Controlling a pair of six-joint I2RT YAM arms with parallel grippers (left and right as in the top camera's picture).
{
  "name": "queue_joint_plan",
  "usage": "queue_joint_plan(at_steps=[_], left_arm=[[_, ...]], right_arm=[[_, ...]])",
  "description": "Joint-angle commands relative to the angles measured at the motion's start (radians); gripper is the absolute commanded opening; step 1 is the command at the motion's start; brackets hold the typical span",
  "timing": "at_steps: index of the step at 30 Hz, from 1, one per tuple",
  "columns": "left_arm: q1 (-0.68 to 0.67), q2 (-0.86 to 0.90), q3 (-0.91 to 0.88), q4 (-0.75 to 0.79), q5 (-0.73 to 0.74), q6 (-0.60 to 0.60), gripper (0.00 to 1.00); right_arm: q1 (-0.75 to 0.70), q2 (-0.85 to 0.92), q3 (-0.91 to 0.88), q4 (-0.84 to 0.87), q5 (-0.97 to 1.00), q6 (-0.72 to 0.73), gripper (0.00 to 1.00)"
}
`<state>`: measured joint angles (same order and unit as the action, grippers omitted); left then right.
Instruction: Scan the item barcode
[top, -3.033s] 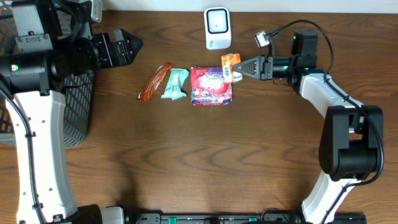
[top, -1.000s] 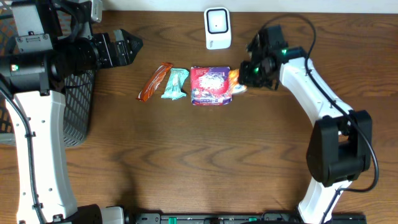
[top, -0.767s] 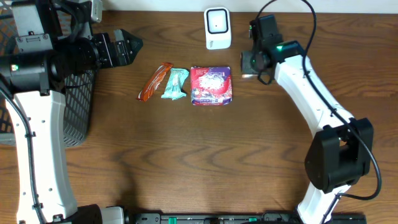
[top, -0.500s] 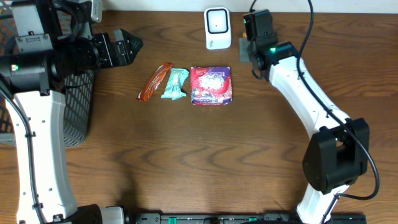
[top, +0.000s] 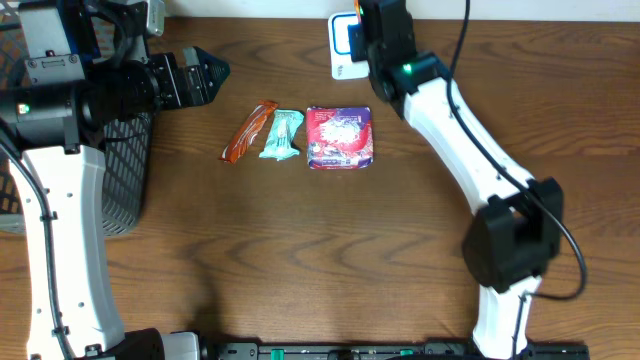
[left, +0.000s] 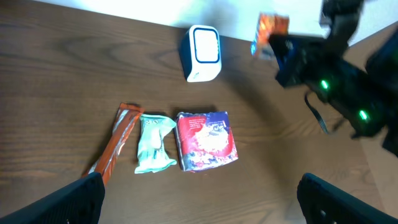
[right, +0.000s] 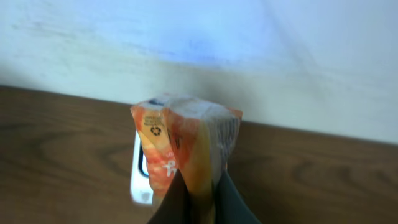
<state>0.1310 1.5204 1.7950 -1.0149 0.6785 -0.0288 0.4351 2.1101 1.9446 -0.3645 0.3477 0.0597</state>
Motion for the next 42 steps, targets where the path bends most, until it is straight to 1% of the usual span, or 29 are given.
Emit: queue_joint_plan(at_steps=[1,5,7,11,15,24,25,28,33,37,42], left_arm=[[0.002,0.004,0.004,0.0,0.01,0.002,0.98],[0.002,0.004,0.004,0.0,0.01,0.002,0.98],[0.002,0.004,0.004,0.0,0.01,0.002,0.98],[0.002,0.004,0.004,0.0,0.01,0.002,0.98],[0.002,0.004,0.004,0.0,0.01,0.002,0.98],[0.002,0.004,0.004,0.0,0.01,0.002,0.98],[0.002,0.004,0.004,0.0,0.01,0.002,0.98],[0.002,0.004,0.004,0.0,0.01,0.002,0.98],[0.002,0.004,0.004,0.0,0.01,0.002,0.98],[0.002,0.004,0.004,0.0,0.01,0.002,0.98],[0.002,0.004,0.004,0.0,0.01,0.002,0.98]], right_arm=[[-0.002,0.129,0.184,-0.059,0.021,-0.106,0.01],[-0.001,0.249,0.364,-0.13,0.051,-0.18,0.01],[-0.001,0.286,0.394,-0.142,0.063,-0.211,0.01],[-0.001,0.341,0.394,-0.161,0.075,-0.245,0.01],[-0.004,0.378,0.394,-0.179,0.077,-0.244,0.01],[-0.003,0.383,0.394,-0.179,0.091,-0.24,0.01],[-0.007,0.383,0.394,-0.179,0.118,-0.229,0.01],[-0.032,0.377,0.4,-0.186,0.24,-0.125,0.01],[-0.142,0.332,0.401,-0.296,0.256,-0.037,0.01],[-0.278,0.316,0.401,-0.443,0.256,0.024,0.01],[-0.459,0.317,0.38,-0.63,0.234,0.037,0.01]])
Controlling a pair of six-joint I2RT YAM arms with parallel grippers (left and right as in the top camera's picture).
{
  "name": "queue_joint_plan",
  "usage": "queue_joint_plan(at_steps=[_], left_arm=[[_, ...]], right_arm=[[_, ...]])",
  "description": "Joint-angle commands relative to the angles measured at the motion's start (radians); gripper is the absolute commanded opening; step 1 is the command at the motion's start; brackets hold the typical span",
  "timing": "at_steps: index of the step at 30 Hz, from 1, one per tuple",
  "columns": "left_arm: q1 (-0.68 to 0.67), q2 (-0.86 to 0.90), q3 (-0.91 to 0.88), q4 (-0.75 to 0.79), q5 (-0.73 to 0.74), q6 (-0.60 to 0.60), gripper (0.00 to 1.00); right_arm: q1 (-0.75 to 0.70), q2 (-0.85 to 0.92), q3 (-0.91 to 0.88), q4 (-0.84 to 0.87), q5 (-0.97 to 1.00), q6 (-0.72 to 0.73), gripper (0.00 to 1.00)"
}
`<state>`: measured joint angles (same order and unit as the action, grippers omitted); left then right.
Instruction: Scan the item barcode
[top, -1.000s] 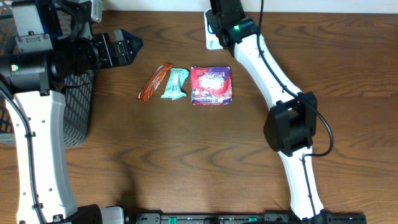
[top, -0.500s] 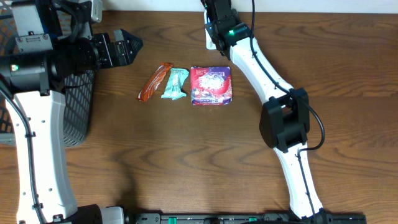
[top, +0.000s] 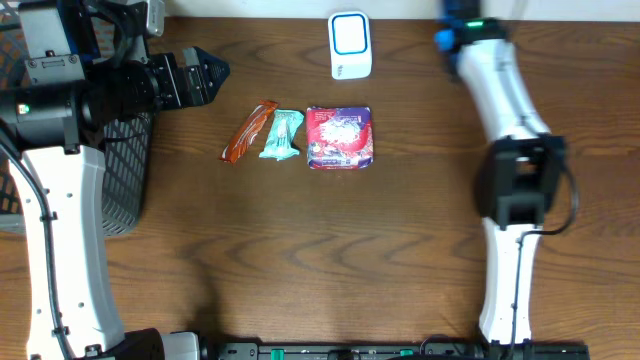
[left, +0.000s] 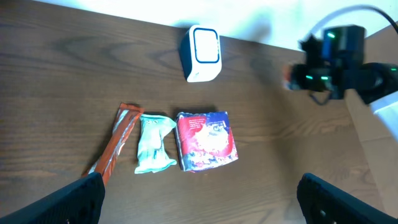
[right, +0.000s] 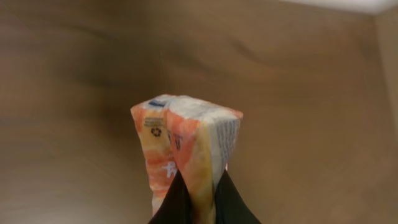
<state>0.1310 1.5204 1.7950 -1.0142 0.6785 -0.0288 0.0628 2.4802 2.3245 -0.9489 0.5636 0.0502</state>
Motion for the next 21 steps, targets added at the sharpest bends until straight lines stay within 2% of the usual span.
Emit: queue_joint_plan(at_steps=[1,8,14,16,17,18,21], left_arm=[[0.002,0.004,0.004,-0.001,0.01,0.002,0.98],[0.002,0.004,0.004,-0.001,0.01,0.002,0.98],[0.002,0.004,0.004,-0.001,0.01,0.002,0.98],[0.002,0.004,0.004,-0.001,0.01,0.002,0.98],[0.002,0.004,0.004,-0.001,0.01,0.002,0.98],[0.002,0.004,0.004,-0.001,0.01,0.002,0.98],[0.002,0.004,0.004,-0.001,0.01,0.002,0.98]], right_arm=[[-0.121,-0.053,-0.005,-0.072,0.01,0.047,0.01],[-0.322,-0.053,-0.029,-0.157,-0.094,0.046,0.01],[-0.435,-0.053,-0.03,-0.139,-0.264,0.047,0.02],[-0.461,-0.053,-0.03,-0.13,-0.258,0.058,0.11],[-0.473,-0.053,-0.03,-0.125,-0.254,0.058,0.25],[-0.484,-0.053,-0.03,-0.121,-0.247,0.058,0.33],[-0.516,-0.053,-0.029,-0.122,-0.227,0.058,0.47]])
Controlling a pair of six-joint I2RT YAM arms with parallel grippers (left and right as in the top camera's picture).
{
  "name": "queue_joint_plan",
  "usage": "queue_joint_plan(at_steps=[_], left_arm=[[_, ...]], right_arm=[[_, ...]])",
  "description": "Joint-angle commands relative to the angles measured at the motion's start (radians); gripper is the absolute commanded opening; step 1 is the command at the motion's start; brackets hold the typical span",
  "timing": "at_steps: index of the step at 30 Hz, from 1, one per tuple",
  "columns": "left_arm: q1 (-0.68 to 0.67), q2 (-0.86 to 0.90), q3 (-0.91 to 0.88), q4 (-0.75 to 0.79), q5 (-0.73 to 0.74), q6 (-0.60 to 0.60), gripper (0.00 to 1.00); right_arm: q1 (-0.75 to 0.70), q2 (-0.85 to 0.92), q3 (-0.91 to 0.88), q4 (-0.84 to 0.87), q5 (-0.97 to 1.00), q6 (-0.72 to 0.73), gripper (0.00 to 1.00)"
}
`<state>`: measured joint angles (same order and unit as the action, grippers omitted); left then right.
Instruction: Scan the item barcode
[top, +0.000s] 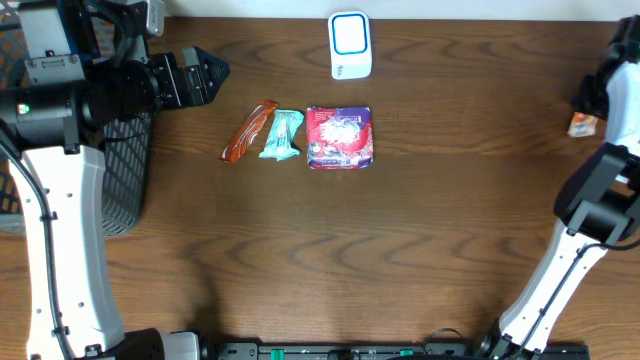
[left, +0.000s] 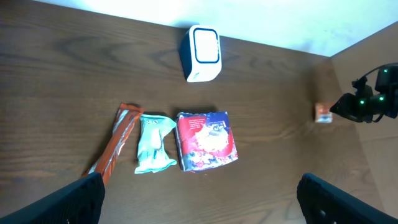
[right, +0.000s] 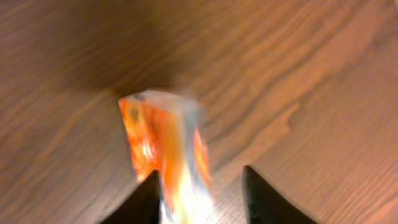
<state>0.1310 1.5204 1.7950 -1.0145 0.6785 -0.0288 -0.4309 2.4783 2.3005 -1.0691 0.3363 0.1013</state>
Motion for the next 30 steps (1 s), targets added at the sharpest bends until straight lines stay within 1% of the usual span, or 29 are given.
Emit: queue_joint_plan(at_steps=[1,3,4,11,12,14,17,18,21,22,30], left_arm=[[0.002,0.004,0.004,-0.001,0.01,0.002,0.98],[0.002,0.004,0.004,0.0,0.01,0.002,0.98],[0.002,0.004,0.004,0.0,0.01,0.002,0.98],[0.002,0.004,0.004,-0.001,0.01,0.002,0.98],[0.002,0.004,0.004,-0.001,0.01,0.002,0.98],[0.002,0.004,0.004,-0.001,0.01,0.002,0.98],[0.002,0.004,0.004,0.0,0.01,0.002,0.98],[0.002,0.004,0.004,-0.001,0.01,0.002,0.98],[0.002,0.004,0.004,-0.001,0.01,0.002,0.98],[0.002,0.004,0.004,0.0,0.01,0.002,0.98],[0.002,0.004,0.004,0.0,0.01,0.002,0.98]], right_arm=[[-0.031,-0.051,-0.005,-0.012,0.002,0.007,0.55],[-0.046,-0.051,-0.005,-0.037,0.001,0.007,0.59],[-0.051,-0.051,-0.005,-0.046,-0.002,0.006,0.6],[-0.035,-0.098,0.01,-0.07,-0.003,-0.002,0.55],[-0.03,-0.111,0.01,-0.065,-0.01,-0.002,0.53],[-0.014,-0.143,0.01,-0.048,-0.048,-0.002,0.44],[0.01,-0.174,0.01,-0.025,-0.147,-0.002,0.27],[0.015,-0.176,0.01,-0.023,-0.168,-0.002,0.24],[0.031,-0.168,0.008,-0.024,-0.185,-0.002,0.05],[0.033,-0.16,0.007,-0.024,-0.185,-0.002,0.02],[0.032,-0.051,0.006,-0.037,-0.193,0.003,0.01]])
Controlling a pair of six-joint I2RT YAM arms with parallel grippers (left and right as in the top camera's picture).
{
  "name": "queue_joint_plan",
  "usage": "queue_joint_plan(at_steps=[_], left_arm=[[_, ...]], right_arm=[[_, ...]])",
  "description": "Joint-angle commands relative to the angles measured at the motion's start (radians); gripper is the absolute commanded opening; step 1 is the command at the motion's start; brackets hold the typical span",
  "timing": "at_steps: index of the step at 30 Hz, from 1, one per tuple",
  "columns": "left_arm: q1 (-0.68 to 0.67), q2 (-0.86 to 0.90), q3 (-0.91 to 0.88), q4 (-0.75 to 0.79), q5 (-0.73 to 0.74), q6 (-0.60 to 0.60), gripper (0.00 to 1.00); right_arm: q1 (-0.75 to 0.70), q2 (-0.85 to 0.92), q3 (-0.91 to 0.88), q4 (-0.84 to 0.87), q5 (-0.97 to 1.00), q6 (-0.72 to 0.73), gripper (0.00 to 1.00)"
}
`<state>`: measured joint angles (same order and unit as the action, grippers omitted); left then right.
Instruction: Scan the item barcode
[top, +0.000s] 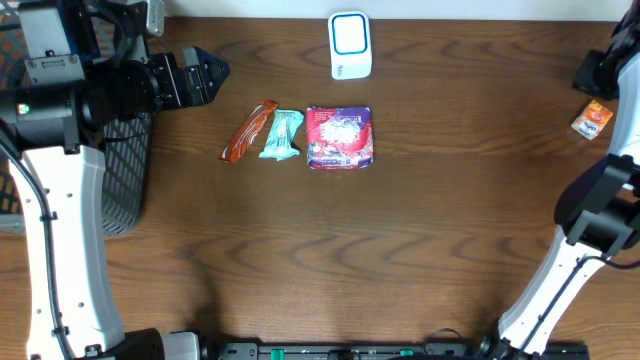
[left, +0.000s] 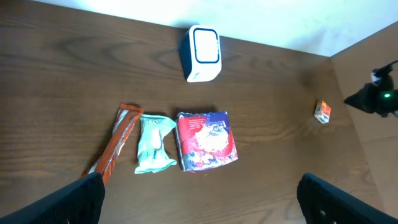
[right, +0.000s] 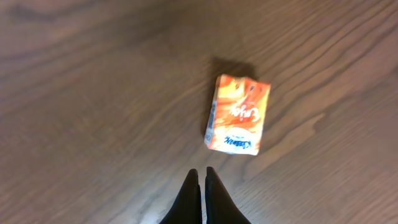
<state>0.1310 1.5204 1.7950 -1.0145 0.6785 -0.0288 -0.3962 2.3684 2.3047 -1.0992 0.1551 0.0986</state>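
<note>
The white barcode scanner stands at the table's back edge, and the left wrist view shows the scanner too. A small orange tissue pack lies flat on the wood at the far right. My right gripper hangs above and just short of it, fingers pressed together with nothing between them. An orange-brown bar, a teal packet and a red-purple packet lie in a row at mid table. My left gripper stays high at the left, open wide and empty.
A black mesh basket sits at the left edge under my left arm. My right arm's white links run up the right edge of the table. The wall borders the table behind the scanner.
The orange pack was upright and blurred between my right gripper's parted fingers; now it lies flat on the table. That gripper is shut, empty and farther from the pack. My left arm is unchanged.
My right gripper first held the orange pack up in front of the scanner. Then it held the pack to the right of the scanner. Then it was at the far right edge with its fingers parted around the pack. Now the pack rests there, let go.
</note>
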Motion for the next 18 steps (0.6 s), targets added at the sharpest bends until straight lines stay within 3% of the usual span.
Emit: queue_joint_plan(at_steps=[1,18], left_arm=[[0.002,0.004,0.004,0.0,0.01,0.002,0.98],[0.002,0.004,0.004,0.0,0.01,0.002,0.98]], right_arm=[[-0.002,0.077,0.002,-0.009,-0.011,0.006,0.01],[-0.026,0.231,0.002,0.137,-0.007,0.01,0.01]])
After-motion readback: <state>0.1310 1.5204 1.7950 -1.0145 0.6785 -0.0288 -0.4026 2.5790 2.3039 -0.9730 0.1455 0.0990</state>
